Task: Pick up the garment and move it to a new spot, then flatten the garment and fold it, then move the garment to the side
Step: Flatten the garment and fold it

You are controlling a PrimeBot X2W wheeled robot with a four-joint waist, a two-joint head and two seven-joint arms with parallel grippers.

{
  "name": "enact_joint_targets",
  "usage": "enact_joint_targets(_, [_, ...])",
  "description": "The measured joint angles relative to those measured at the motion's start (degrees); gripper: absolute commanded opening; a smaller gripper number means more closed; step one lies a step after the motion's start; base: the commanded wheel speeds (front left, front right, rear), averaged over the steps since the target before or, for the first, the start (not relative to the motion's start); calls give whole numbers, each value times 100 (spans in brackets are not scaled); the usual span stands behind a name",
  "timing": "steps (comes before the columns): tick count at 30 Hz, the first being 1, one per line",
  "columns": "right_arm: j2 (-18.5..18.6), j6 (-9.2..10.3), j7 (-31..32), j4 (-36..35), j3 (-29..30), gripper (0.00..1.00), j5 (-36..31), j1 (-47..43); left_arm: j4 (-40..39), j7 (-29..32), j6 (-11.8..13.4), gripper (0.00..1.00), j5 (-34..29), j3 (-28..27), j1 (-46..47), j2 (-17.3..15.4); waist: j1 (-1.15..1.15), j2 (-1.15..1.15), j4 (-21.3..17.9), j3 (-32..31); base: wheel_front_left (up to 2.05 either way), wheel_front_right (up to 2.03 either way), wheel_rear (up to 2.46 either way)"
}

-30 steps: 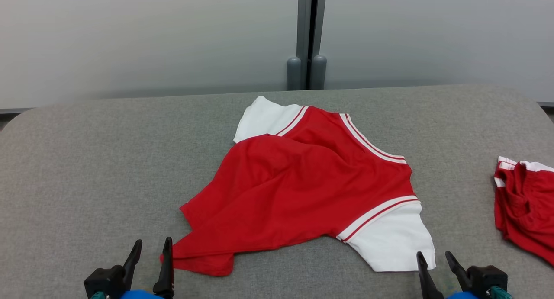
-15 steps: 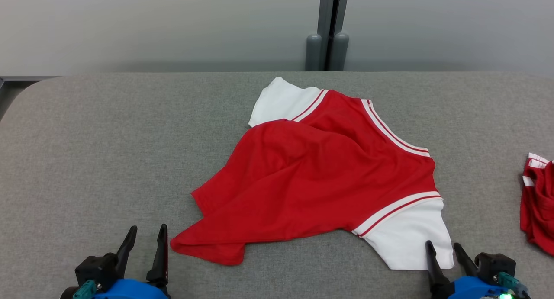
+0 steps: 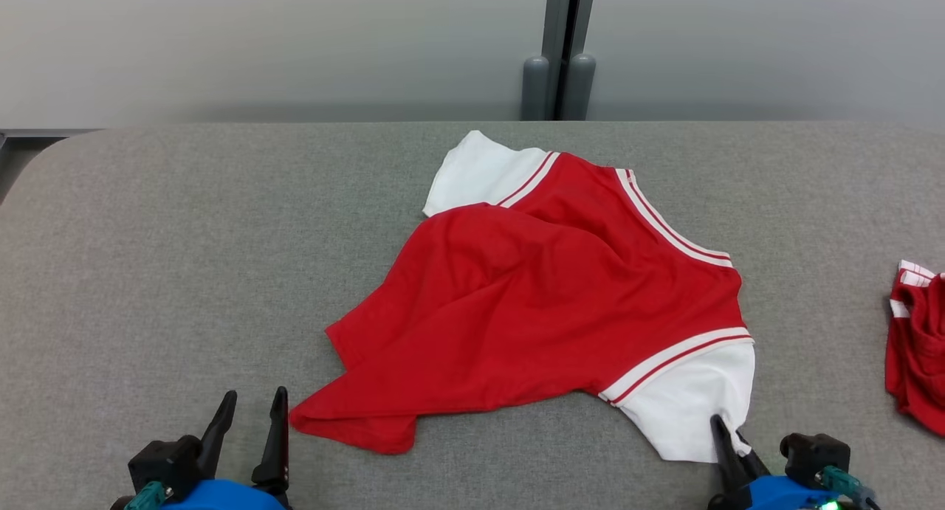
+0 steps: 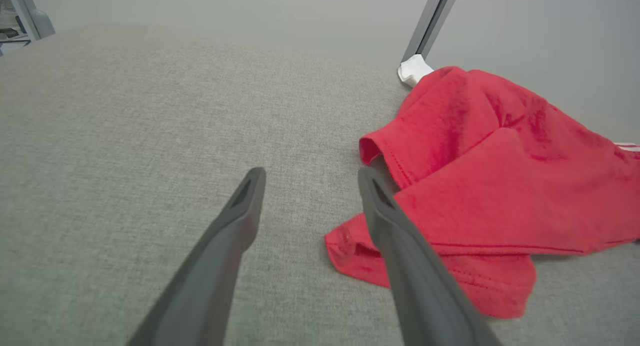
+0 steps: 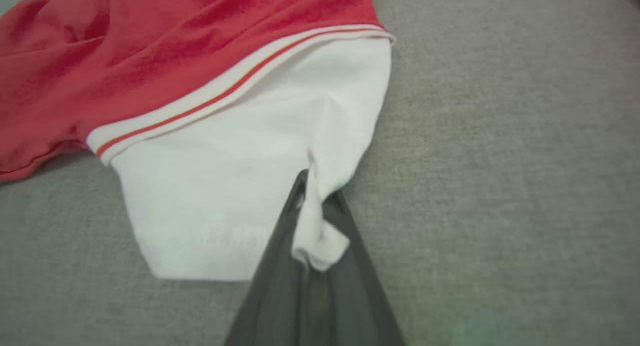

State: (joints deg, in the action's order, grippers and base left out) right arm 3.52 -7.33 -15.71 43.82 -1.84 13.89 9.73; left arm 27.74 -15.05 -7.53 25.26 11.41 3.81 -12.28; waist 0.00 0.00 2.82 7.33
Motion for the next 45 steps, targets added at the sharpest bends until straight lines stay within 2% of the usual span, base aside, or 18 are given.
enact_joint_targets(6, [-81, -20, 55, -381, 387, 0, -144, -316, 148, 0, 0, 100, 211, 97, -103, 114, 0, 0, -183, -148, 0, 0, 0])
enact_joint_targets(10, [-76, -16, 58, -633, 539, 0, -245, -387, 236, 0, 0, 100, 532, 463, -126, 80, 0, 0, -321, -165, 0, 0, 0])
enact_joint_targets(21, [-77, -16, 58, -792, 587, 0, -242, -394, 403, 0, 0, 100, 1748, 1482, -107, -264, 0, 0, -459, -120, 0, 0, 0])
enact_joint_targets(26, [-77, -16, 58, -812, 546, 0, -224, -386, 359, -1, 0, 100, 2202, 1718, -36, -408, 0, 0, -480, -103, 0, 0, 0])
enact_joint_targets(34, [-76, -16, 58, -902, 475, 0, -213, -314, 261, -1, 0, 100, 2574, 2059, 97, -576, 0, 0, -566, -40, 0, 0, 0])
enact_joint_targets(45, [-76, -16, 58, -916, 510, 0, -190, -315, 521, -24, -7, 100, 2931, 2328, 148, -673, 0, 0, -575, -82, 0, 0, 0])
